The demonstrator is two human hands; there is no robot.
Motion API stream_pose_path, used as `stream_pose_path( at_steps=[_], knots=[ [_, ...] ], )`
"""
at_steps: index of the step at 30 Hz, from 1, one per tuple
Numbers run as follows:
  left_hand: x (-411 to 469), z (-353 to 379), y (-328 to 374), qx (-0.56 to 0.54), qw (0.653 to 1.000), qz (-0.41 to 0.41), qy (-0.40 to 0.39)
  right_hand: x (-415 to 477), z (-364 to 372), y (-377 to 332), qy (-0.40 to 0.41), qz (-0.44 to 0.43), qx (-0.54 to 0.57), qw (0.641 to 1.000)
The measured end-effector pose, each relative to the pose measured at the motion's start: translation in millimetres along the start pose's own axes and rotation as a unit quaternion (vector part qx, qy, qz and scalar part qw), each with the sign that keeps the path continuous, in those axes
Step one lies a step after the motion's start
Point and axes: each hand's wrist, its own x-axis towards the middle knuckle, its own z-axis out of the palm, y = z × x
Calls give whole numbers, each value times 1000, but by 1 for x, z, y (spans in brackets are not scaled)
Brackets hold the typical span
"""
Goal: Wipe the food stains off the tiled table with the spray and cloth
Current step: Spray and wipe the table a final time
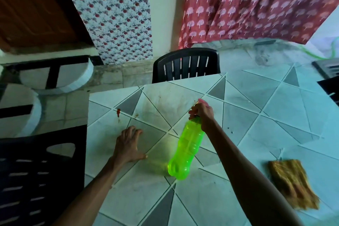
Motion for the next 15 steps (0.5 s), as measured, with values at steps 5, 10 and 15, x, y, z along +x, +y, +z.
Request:
stream_pose_path(
  at_steps=[5,10,15],
  knots=[
    [-1,11,-7,-10,999,9,38,10,14,1,36,-2,2,999],
    [-5,16,-11,-35,997,18,68,2,27,0,-25,3,20,999],
    [-14,18,-17,-56,996,5,74,-19,70,16,-86,22,6,996]
  ],
)
